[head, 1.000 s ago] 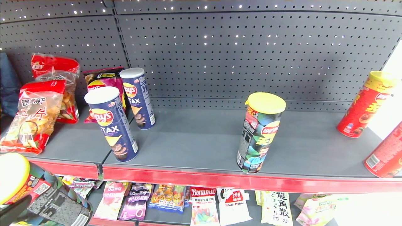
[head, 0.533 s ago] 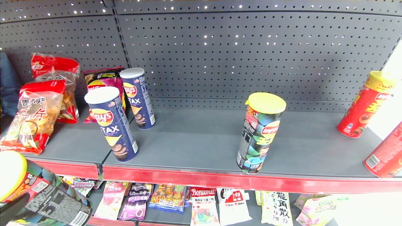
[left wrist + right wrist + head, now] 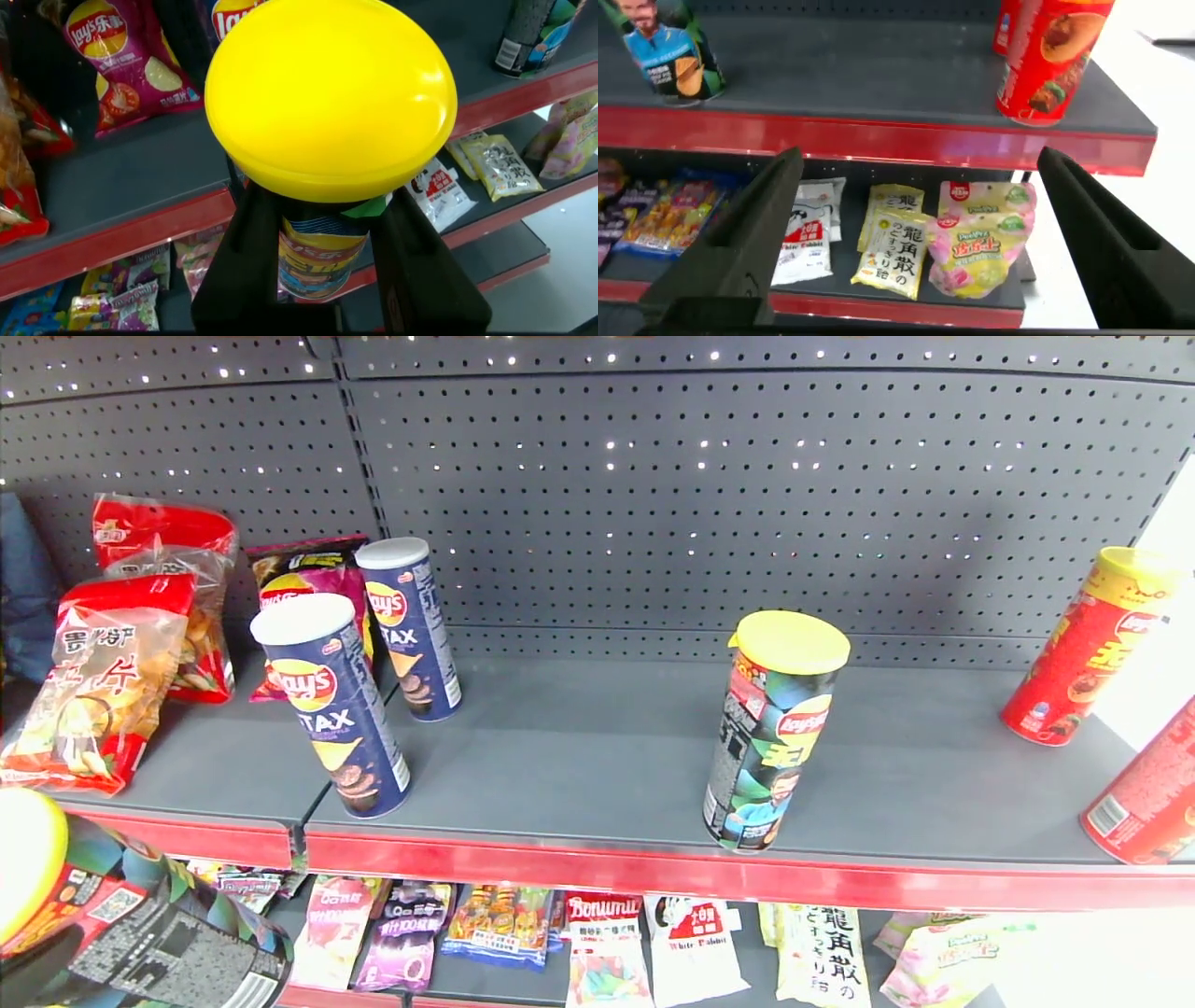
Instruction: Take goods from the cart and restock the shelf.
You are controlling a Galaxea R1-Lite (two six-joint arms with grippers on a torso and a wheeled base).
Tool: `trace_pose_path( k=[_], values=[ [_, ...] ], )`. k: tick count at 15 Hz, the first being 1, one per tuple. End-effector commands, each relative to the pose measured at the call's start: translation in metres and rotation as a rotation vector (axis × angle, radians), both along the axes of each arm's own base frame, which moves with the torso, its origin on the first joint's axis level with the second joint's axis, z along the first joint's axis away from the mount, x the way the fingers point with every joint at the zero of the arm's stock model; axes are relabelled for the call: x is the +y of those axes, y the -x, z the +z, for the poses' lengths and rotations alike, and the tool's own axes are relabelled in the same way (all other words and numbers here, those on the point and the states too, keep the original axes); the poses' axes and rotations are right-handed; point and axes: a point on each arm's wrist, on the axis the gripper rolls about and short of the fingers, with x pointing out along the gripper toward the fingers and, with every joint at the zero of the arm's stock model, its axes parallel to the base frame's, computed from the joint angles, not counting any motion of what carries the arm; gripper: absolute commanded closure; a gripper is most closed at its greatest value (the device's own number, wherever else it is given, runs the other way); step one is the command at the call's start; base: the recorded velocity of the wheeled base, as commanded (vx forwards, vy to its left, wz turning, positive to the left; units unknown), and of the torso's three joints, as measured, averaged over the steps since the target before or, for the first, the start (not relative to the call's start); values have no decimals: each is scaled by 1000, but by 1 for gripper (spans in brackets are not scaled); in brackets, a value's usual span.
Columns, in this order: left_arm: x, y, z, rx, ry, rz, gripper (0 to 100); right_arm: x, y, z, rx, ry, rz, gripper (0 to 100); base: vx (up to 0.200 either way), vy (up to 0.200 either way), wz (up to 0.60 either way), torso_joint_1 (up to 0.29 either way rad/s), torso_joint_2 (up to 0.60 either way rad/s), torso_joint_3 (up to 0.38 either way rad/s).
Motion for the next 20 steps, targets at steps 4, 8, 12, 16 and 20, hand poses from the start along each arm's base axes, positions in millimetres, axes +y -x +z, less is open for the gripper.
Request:
trace_pose_path(
  k=[4, 8, 12, 16, 20],
  values=[
    [0, 2, 1, -13, 0, 2, 100, -1, 0, -3, -9, -77, -46, 0, 0, 0, 0, 0, 0, 0],
    [0, 4, -4, -6, 0, 2, 100, 1, -3, -9, 35, -52, 34, 0, 0, 0, 0, 0, 0, 0],
    [0, 5, -4, -5, 23, 3, 100, 1, -2, -10, 24, -52, 16, 0, 0, 0, 0, 0, 0, 0],
    [0, 5, -3, -4, 31, -1, 100, 0, -2, -9, 22, -51, 8, 0, 0, 0, -150, 1, -1, 1],
    [0, 5, -3, -5, 33, -2, 100, 0, -2, -9, 22, -51, 8, 0, 0, 0, -600, 4, -1, 2]
  ],
)
